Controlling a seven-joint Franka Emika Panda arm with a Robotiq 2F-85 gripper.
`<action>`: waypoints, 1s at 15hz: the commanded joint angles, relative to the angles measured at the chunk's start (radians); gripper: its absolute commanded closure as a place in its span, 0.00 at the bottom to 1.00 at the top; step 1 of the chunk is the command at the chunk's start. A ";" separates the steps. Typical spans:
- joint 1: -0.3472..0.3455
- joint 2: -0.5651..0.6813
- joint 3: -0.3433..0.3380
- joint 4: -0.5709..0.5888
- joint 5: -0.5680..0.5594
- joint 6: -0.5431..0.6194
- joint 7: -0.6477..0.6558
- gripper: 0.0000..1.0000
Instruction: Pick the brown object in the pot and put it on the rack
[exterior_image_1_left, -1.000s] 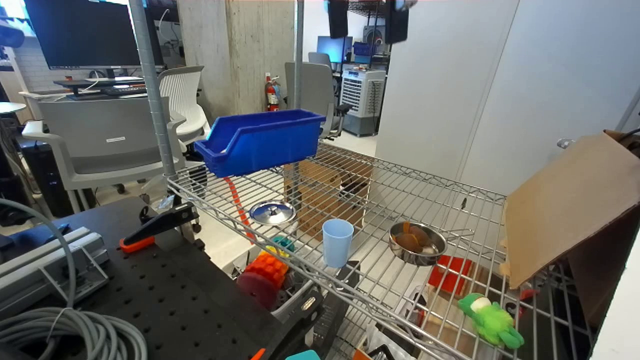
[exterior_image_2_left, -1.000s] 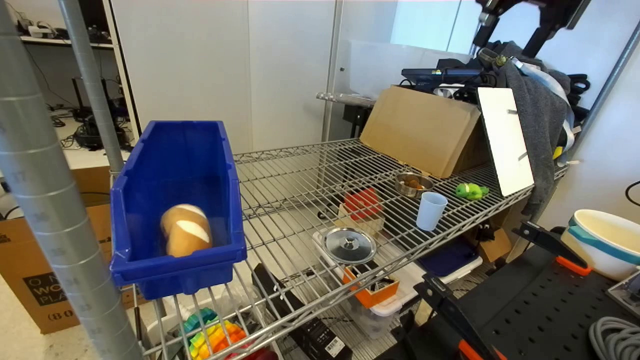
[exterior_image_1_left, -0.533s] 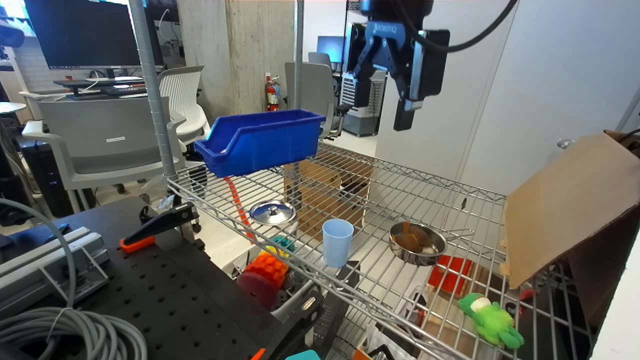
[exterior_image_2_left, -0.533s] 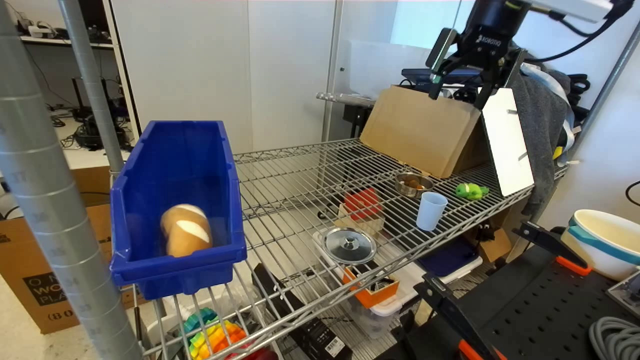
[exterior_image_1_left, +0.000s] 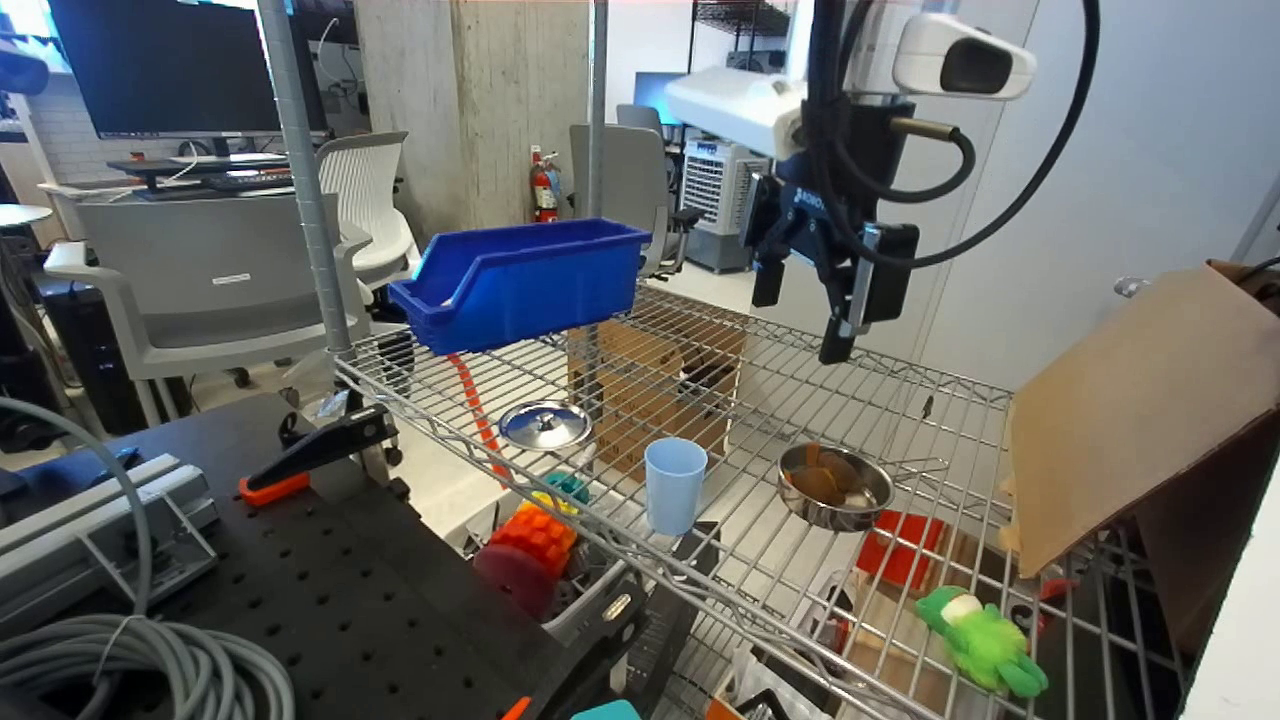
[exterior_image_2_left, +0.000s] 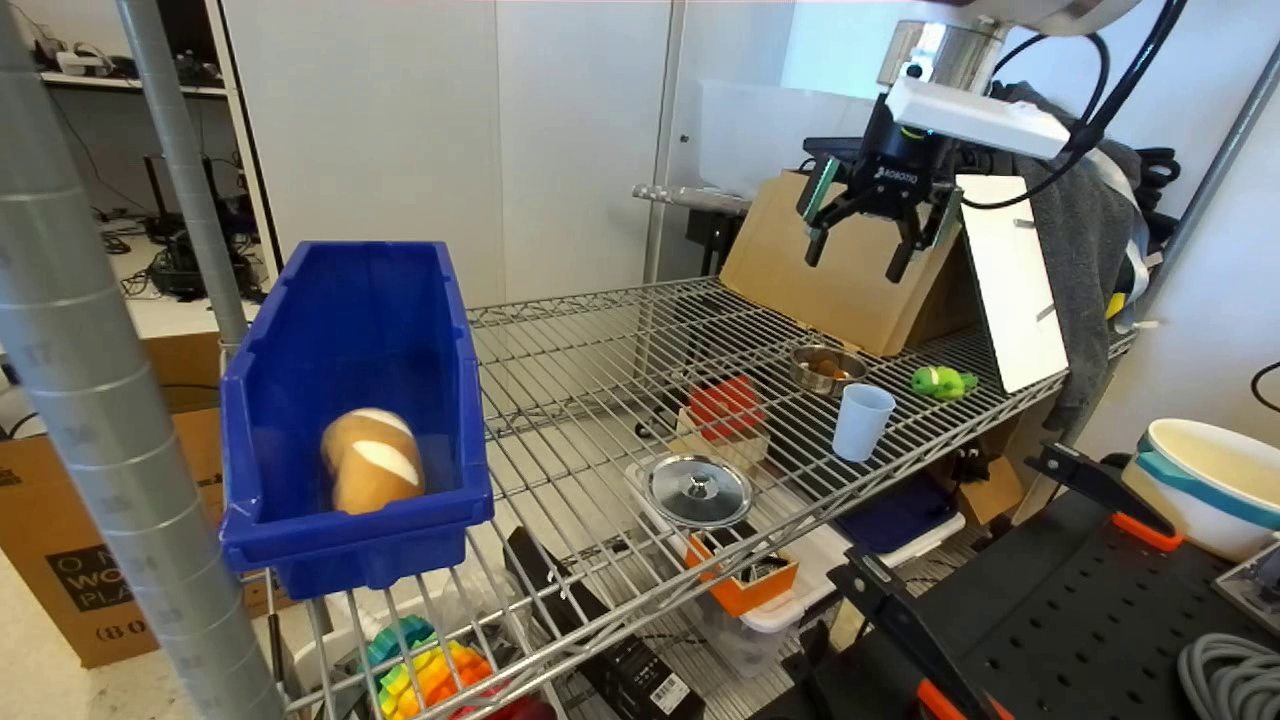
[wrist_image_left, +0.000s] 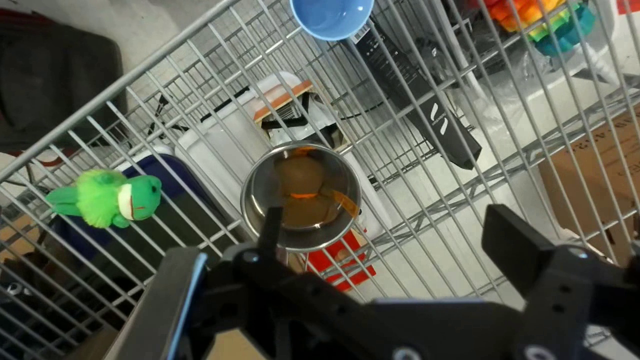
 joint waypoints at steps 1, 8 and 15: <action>0.018 0.097 -0.030 0.091 -0.009 0.000 0.012 0.00; 0.029 0.220 -0.065 0.186 -0.023 0.007 0.031 0.00; 0.052 0.297 -0.099 0.245 -0.032 0.001 0.061 0.31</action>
